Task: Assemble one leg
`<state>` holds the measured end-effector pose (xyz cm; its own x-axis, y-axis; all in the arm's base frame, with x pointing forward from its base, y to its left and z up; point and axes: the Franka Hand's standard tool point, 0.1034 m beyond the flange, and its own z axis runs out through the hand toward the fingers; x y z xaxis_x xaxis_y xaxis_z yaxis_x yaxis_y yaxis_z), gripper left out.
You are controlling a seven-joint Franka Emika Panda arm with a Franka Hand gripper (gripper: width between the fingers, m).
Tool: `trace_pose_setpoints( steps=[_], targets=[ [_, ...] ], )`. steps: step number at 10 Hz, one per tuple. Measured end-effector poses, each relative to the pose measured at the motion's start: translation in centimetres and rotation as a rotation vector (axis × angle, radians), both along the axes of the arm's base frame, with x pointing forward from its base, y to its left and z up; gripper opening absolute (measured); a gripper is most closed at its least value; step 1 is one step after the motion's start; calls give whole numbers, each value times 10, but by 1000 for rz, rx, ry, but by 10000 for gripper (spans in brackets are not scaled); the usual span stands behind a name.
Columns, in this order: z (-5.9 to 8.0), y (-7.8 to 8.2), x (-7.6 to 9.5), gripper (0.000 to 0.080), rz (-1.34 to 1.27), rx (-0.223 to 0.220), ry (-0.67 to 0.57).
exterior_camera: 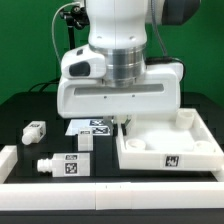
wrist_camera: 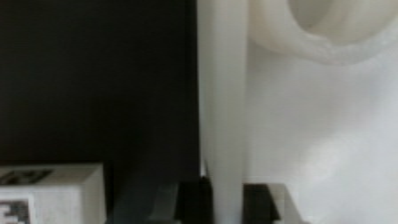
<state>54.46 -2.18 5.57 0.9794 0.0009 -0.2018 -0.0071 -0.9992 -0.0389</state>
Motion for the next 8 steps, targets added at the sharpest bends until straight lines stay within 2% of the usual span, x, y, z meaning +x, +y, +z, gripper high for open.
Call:
trace_pose_setpoints(
  steps=[5, 6, 7, 8],
  targets=[
    [-5, 0, -2, 54, 0, -1, 8],
    [-13, -3, 1, 54, -1, -5, 16],
    [-24, -3, 12, 54, 2, -11, 16],
    [-29, -1, 22, 54, 8, -13, 7]
  ],
)
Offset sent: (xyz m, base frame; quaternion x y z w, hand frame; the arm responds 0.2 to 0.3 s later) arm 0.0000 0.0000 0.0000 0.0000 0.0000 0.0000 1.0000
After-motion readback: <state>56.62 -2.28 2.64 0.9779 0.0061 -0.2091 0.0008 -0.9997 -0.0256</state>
